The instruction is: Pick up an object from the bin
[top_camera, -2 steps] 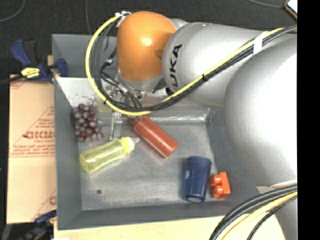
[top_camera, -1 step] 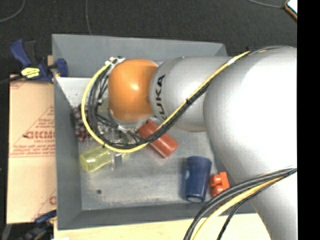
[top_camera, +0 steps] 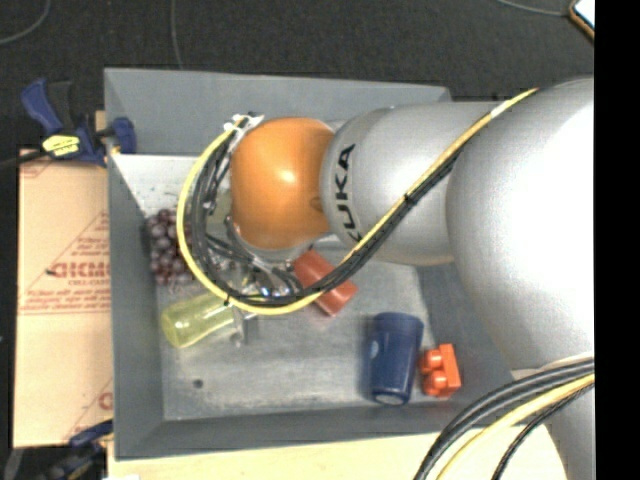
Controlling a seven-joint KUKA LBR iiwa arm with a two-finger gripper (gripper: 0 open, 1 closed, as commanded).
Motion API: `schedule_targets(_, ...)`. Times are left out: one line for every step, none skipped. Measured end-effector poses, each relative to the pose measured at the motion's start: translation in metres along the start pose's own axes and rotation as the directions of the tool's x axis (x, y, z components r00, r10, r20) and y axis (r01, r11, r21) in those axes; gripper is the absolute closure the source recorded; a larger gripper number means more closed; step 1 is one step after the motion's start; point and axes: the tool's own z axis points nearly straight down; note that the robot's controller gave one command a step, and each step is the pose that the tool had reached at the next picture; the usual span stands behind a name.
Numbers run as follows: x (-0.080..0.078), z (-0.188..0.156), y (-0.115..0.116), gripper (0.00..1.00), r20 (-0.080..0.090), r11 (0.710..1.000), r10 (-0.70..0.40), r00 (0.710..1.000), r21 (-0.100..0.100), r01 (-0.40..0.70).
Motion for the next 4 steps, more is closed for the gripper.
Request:
schedule_targets(-0.006,0.028,0.013,0.00,-0.005,0.916,-0.401,0.916,-0.006,0.401)
schedule_targets(0.010,0.058,0.007,0.00,-0.001,0.978,-0.207,0.978,-0.001,0.207)
schedule_targets(0.014,0.057,-0.002,1.00,0.001,0.698,-0.716,0.698,-0.005,0.716)
schedule_targets(0.014,0.057,-0.002,1.00,0.002,0.699,-0.715,0.699,-0.006,0.715)
